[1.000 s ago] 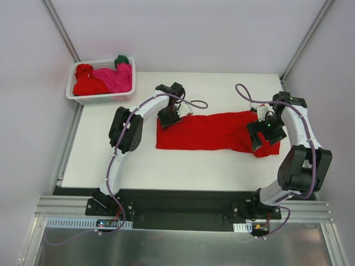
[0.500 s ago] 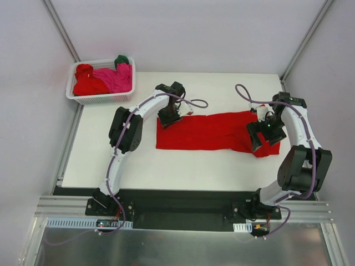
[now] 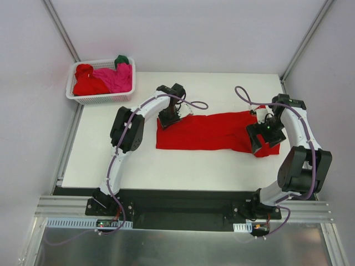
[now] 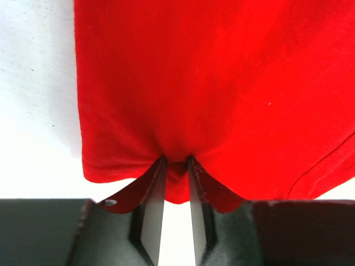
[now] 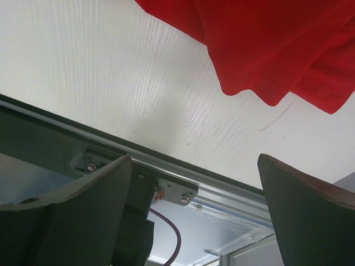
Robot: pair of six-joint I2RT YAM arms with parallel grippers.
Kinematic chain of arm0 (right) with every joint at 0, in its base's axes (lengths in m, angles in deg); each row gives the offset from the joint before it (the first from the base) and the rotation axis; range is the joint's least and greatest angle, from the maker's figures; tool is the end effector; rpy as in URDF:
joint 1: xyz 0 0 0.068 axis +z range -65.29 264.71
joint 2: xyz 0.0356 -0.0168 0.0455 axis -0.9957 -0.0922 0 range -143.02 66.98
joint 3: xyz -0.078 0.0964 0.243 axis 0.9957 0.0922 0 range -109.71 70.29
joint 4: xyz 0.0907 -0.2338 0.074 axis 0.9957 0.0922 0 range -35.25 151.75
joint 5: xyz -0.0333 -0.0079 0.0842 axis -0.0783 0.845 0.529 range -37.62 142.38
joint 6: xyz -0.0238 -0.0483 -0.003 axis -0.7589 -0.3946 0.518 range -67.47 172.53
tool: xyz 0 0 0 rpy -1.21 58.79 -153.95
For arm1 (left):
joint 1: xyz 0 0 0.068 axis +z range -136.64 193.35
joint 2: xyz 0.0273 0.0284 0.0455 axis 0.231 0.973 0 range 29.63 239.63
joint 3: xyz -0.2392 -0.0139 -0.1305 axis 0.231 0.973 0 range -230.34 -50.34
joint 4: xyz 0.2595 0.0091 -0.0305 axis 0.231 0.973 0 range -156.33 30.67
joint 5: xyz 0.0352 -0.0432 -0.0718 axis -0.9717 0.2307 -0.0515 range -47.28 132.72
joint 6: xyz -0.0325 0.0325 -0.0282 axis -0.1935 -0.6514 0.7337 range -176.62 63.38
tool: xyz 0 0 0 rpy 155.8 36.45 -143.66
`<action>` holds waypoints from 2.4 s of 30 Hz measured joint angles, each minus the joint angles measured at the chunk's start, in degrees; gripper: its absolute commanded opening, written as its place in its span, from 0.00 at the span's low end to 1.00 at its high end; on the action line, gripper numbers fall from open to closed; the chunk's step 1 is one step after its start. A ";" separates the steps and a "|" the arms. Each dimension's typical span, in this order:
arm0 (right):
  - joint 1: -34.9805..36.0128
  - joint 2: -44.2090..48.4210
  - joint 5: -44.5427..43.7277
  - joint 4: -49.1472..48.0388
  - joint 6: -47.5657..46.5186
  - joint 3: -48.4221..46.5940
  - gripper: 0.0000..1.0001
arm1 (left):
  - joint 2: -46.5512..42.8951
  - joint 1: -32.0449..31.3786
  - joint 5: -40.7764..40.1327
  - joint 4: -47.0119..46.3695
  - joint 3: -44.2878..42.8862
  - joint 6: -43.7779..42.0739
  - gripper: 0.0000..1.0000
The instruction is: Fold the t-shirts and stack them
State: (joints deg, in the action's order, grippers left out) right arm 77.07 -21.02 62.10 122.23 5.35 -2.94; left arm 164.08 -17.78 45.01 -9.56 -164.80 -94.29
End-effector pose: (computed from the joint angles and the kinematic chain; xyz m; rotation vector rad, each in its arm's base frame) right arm 0.2761 -0.0309 0.2648 -1.0107 2.7617 0.1301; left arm 0.4107 -0.2497 0.1680 1.6490 2.3960 -0.0389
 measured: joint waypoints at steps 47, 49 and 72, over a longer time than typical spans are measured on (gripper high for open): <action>0.00 0.00 0.07 -0.20 0.04 0.00 1.00 | 0.00 0.00 -4.37 0.11 -0.81 -0.22 0.18; 0.00 0.00 0.09 -0.20 0.04 0.00 1.00 | 0.00 0.00 -4.39 0.11 -0.81 -0.22 0.18; 0.00 0.00 0.26 -0.35 0.22 0.00 1.00 | 0.00 0.00 -5.57 0.09 -0.85 0.52 0.00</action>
State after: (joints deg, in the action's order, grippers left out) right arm 77.07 -21.02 62.36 121.89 5.57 -2.94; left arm 164.08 -17.78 39.43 -9.47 -165.65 -93.76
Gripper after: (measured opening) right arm 0.996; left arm 0.006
